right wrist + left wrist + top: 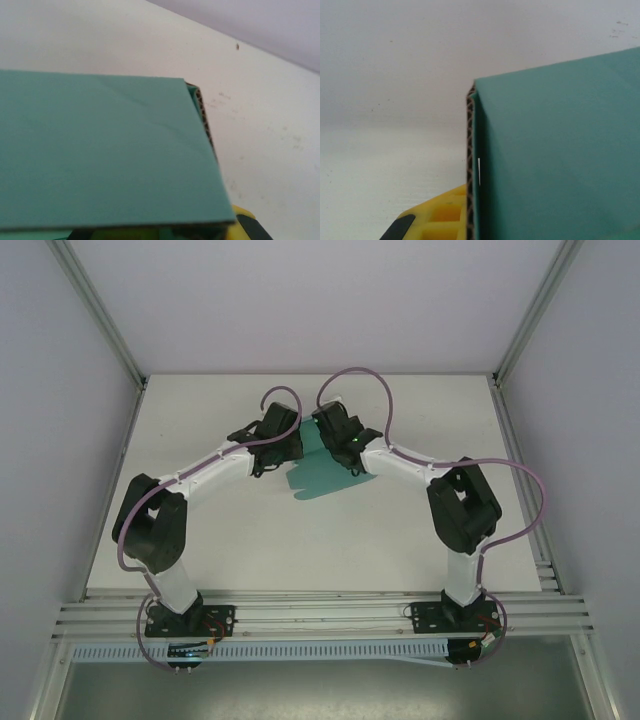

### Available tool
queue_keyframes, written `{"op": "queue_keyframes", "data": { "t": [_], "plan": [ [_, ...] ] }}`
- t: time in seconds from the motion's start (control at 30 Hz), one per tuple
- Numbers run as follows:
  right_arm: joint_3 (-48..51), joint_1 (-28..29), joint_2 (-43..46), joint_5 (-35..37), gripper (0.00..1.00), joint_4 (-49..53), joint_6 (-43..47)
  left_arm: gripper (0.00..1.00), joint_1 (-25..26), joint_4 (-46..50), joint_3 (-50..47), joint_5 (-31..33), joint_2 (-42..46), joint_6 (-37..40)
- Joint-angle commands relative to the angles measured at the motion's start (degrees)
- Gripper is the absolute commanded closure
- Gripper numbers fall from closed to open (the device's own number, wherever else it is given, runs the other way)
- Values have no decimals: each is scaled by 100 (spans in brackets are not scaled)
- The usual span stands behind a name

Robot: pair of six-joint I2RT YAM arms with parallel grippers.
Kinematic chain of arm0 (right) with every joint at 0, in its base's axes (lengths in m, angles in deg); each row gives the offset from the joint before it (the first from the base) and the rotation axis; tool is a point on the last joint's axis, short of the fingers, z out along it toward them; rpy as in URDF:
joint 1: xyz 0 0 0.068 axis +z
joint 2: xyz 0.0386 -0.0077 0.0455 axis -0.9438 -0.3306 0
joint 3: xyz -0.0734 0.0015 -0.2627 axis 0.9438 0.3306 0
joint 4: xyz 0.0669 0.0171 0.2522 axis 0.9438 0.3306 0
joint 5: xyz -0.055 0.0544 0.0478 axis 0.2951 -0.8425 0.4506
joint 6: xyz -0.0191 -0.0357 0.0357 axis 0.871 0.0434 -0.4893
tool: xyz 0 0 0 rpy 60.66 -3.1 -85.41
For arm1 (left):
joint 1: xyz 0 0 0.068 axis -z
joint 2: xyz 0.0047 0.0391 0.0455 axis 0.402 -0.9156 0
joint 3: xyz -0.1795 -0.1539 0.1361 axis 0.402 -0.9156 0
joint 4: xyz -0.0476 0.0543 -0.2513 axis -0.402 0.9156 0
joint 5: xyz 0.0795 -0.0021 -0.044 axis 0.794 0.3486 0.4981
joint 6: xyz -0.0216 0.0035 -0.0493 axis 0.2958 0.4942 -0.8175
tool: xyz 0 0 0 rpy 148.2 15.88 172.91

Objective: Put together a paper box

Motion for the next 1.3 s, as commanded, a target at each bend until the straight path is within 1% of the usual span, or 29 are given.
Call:
{"op": "queue_keyframes", "data": {
  "t": [0.0, 0.03, 0.1, 0.2, 0.27, 0.33, 0.43, 0.47, 0.57, 0.6, 0.67, 0.77, 0.83, 1.2, 1.27],
  "plan": [
    [207, -483, 93, 666, 100, 789, -2009, 100, -92, 379, 144, 326, 170, 130],
    [275, -485, 166, 663, 100, 603, -2332, 100, -92, 378, 146, 276, 164, 136],
    [240, -488, 186, 574, 100, 394, -2618, 100, -83, 402, 137, 202, 144, 145],
    [-85, -514, 37, 585, 100, 603, -2759, 100, -78, 374, 79, 120, 170, 81],
    [-106, -593, 33, 364, 100, 580, -2883, 100, -76, 344, -8, 83, 168, 27],
    [14, -687, 107, 139, 100, 409, -2974, 100, -65, 309, -119, 104, 353, -2],
    [150, -689, 218, 167, 100, 145, -2704, 100, -65, 299, -175, 69, 403, -6],
    [243, -692, 272, 20, 99, -45, -2486, 100, -64, 299, -170, 33, 407, 11],
    [515, -726, 413, -704, 91, -659, -1814, 100, -57, 282, -157, -27, 399, 34],
    [608, -744, 466, -1060, 87, -863, -1519, 100, -59, 265, -165, -31, 398, 51],
    [737, -763, 575, -1551, 79, -1076, -1269, 100, -57, 266, -166, -43, 419, 72],
    [880, -784, 716, -2017, 75, -1277, -972, 100, -61, 181, -228, -125, 469, 82],
    [938, -792, 787, -2236, 71, -1325, -875, 100, -56, 132, -234, -175, 462, 100],
    [740, -801, 601, -2539, 72, -1018, -636, 100, -58, 130, -188, -194, 460, 154],
    [714, -804, 585, -2855, 71, -974, -560, 100, -56, 132, -176, -215, 443, 174]
  ]
}}
